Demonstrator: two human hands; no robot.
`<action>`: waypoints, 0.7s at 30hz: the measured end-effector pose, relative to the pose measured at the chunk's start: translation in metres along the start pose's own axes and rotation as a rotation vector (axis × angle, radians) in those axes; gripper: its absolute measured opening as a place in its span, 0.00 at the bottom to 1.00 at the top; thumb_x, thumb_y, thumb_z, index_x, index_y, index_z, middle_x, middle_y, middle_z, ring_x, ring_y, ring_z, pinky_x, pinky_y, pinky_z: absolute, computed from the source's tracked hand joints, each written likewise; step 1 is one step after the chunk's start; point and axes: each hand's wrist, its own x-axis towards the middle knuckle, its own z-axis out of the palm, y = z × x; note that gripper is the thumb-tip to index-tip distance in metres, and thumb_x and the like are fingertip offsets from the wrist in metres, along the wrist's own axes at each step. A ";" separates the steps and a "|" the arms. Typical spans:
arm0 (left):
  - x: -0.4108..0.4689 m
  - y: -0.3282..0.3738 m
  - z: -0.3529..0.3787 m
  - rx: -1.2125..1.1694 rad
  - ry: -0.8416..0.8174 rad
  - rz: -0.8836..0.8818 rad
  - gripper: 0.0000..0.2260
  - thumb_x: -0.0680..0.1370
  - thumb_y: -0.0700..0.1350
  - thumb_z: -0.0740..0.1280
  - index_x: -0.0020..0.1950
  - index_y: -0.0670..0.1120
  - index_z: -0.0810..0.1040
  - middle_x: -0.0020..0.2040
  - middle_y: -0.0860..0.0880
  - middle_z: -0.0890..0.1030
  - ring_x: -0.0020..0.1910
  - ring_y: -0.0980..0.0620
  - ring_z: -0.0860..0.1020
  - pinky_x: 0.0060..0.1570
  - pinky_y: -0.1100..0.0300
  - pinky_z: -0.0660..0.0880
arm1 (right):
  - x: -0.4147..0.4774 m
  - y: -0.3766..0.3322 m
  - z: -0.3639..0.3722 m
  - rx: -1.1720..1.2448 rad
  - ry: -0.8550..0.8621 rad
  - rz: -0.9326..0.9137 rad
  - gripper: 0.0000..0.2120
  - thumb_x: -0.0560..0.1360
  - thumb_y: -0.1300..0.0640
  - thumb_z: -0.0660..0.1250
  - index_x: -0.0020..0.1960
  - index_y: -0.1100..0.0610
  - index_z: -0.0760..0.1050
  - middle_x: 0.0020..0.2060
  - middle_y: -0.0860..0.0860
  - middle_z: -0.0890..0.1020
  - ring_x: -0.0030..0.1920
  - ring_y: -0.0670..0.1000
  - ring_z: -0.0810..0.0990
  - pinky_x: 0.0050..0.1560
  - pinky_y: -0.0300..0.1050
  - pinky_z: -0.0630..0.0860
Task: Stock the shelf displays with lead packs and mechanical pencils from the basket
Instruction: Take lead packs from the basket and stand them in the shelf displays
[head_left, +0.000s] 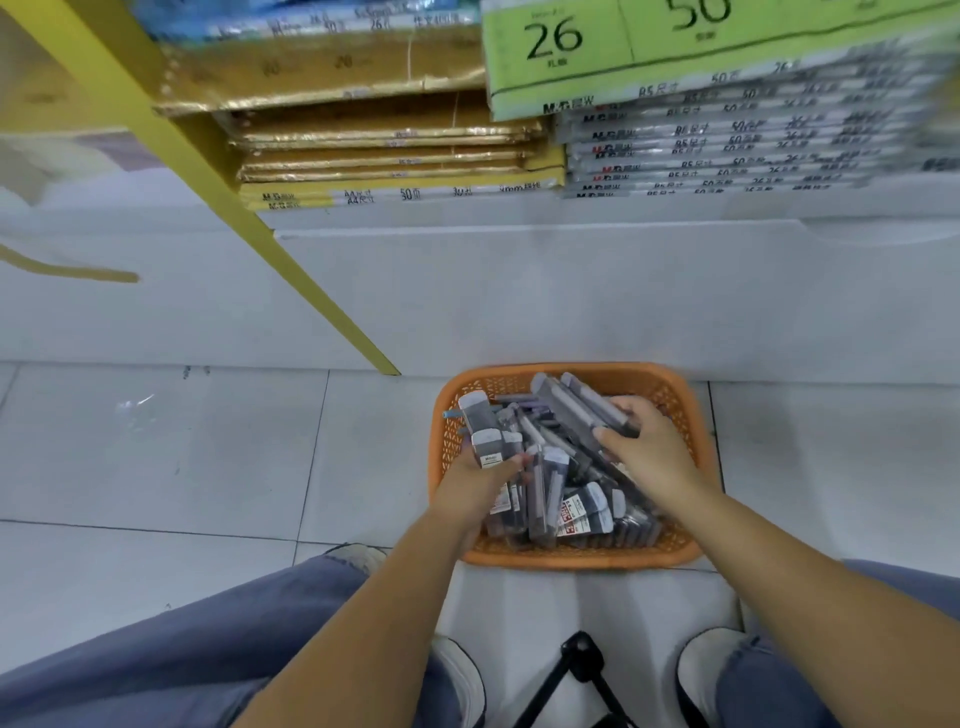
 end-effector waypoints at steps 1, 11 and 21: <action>-0.004 0.006 0.005 -0.046 -0.028 0.017 0.08 0.78 0.42 0.71 0.57 0.46 0.83 0.48 0.47 0.87 0.48 0.48 0.85 0.46 0.48 0.82 | -0.006 -0.010 -0.003 0.106 -0.001 0.001 0.14 0.76 0.59 0.70 0.59 0.49 0.74 0.50 0.45 0.81 0.41 0.42 0.83 0.37 0.32 0.77; -0.068 0.085 0.029 -0.227 -0.086 0.243 0.12 0.76 0.40 0.73 0.60 0.40 0.80 0.57 0.35 0.83 0.54 0.37 0.83 0.58 0.36 0.78 | -0.086 -0.091 -0.002 0.420 -0.099 -0.110 0.14 0.71 0.65 0.74 0.54 0.55 0.78 0.46 0.51 0.85 0.40 0.47 0.85 0.36 0.33 0.78; -0.158 0.164 0.015 -0.104 -0.084 0.499 0.14 0.78 0.38 0.71 0.63 0.41 0.77 0.58 0.37 0.83 0.56 0.37 0.82 0.58 0.37 0.78 | -0.129 -0.194 -0.038 0.141 -0.157 -0.370 0.08 0.73 0.61 0.73 0.47 0.59 0.74 0.40 0.53 0.79 0.31 0.46 0.81 0.31 0.40 0.77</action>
